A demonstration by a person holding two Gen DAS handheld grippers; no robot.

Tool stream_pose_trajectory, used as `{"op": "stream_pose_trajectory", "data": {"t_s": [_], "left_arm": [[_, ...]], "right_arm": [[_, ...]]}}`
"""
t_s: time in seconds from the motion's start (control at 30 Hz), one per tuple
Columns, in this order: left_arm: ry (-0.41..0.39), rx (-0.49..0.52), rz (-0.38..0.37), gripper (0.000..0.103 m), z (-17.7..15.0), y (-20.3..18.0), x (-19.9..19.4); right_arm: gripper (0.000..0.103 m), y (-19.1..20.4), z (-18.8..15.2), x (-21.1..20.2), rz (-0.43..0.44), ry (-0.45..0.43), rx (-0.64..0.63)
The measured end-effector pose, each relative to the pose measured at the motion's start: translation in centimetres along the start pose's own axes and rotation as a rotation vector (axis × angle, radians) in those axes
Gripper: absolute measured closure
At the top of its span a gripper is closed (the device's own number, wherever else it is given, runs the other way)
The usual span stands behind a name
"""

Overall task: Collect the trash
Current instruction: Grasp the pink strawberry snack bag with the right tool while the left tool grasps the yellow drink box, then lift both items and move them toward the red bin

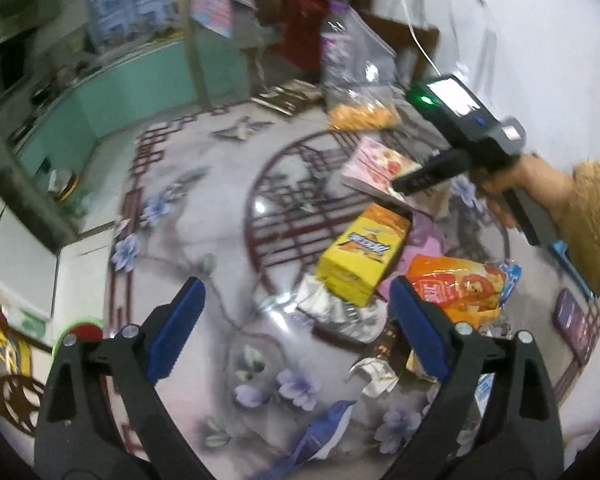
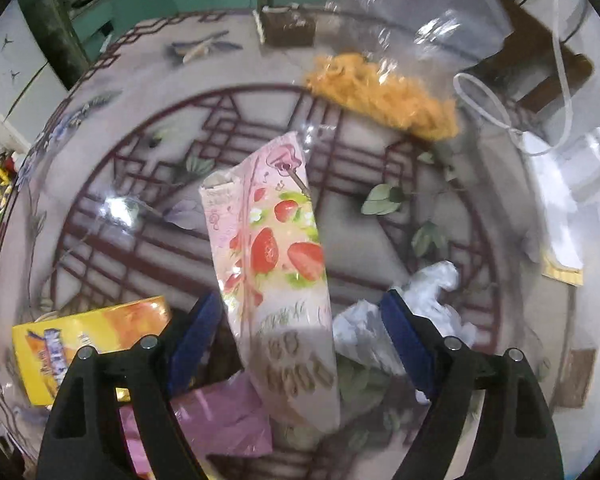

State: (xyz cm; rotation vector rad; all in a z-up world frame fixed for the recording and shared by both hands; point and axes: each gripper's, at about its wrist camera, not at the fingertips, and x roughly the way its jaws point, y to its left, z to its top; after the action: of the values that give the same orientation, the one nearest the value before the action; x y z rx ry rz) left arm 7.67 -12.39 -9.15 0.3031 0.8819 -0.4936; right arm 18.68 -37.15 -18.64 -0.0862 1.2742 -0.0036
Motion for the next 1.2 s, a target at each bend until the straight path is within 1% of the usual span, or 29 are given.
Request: {"op": "stream_pose_trajectory", "data": {"t_s": [0.03,0.07,0.1,0.13,0.2,0.23,0.27,0.3,0.37,0.43,0.47,0.53,0.63,0.67,0.7,0.73,0.77,0.87,0.97,1.1,1.2], "left_arm": [[0.019,0.021,-0.009,0.012,0.5,-0.5,0.8],[0.037,0.042,-0.016,0.012,1.0,-1.0,1.8],[0.051,0.059,-0.02,0.012,1.4,-1.3,2.6],[0.066,0.078,-0.027,0.012,1.8,-1.7,3.2],[0.102,0.113,-0.043,0.012,2.7,-2.5,5.0],[0.121,0.125,-0.051,0.012,3.2,-2.8,5.9],[0.143,0.131,-0.059,0.012,3.5,-3.0,6.9],[0.175,0.136,-0.083,0.012,4.0,-3.3,8.1],[0.216,0.142,-0.128,0.012,4.5,-3.6,9.8],[0.265,0.169,-0.16,0.012,4.8,-4.3,11.5],[0.288,0.196,-0.174,0.012,4.8,-4.9,12.5],[0.325,0.241,-0.178,0.012,4.5,-5.7,13.9],[0.371,0.264,-0.201,0.012,4.3,-6.2,15.8],[0.377,0.263,-0.201,0.014,4.3,-6.3,16.3],[0.381,0.258,-0.2,0.022,4.3,-6.2,16.8],[0.384,0.249,-0.198,0.027,4.4,-6.2,17.1],[0.386,0.238,-0.201,0.037,4.3,-6.0,17.3],[0.382,0.206,-0.206,0.041,4.4,-5.4,17.5],[0.354,0.178,-0.195,0.043,4.5,-4.7,17.0],[0.274,0.092,-0.17,0.043,5.2,-3.0,14.9],[0.197,0.019,-0.156,0.043,5.6,-1.5,12.2]], "right_arm": [[0.037,-0.1,0.0,0.5,0.023,0.008,-0.009],[0.043,-0.3,0.2,1.0,0.041,0.014,-0.017],[0.059,-0.5,0.0,1.4,0.08,0.022,-0.018],[0.062,-0.5,0.0,1.6,0.113,0.019,-0.009],[0.07,-1.0,-0.2,1.1,0.142,-0.01,0.01],[0.072,-1.4,-0.4,0.5,0.168,-0.031,0.025],[0.072,-1.8,-0.6,-0.2,0.198,-0.059,0.044],[0.073,-2.2,-1.0,-1.2,0.225,-0.093,0.064],[0.073,-3.0,-1.6,-3.1,0.25,-0.151,0.101],[0.072,-3.9,-2.4,-4.6,0.266,-0.194,0.144],[0.072,-4.3,-2.5,-4.9,0.274,-0.205,0.159],[0.072,-4.7,-2.8,-5.5,0.287,-0.217,0.181],[0.071,-5.3,-3.1,-5.6,0.291,-0.22,0.206],[0.071,-5.5,-3.3,-5.6,0.289,-0.222,0.217],[0.071,-5.3,-3.3,-5.5,0.289,-0.224,0.224],[0.071,-5.5,-3.4,-5.4,0.291,-0.226,0.238],[0.071,-5.5,-3.3,-5.0,0.29,-0.226,0.249],[0.071,-5.5,-3.8,-5.0,0.291,-0.232,0.275],[0.071,-5.1,-4.4,-5.5,0.295,-0.241,0.284],[0.071,-4.3,-5.1,-7.6,0.281,-0.29,0.304],[0.072,-3.8,-5.7,-9.6,0.28,-0.338,0.334]]}}
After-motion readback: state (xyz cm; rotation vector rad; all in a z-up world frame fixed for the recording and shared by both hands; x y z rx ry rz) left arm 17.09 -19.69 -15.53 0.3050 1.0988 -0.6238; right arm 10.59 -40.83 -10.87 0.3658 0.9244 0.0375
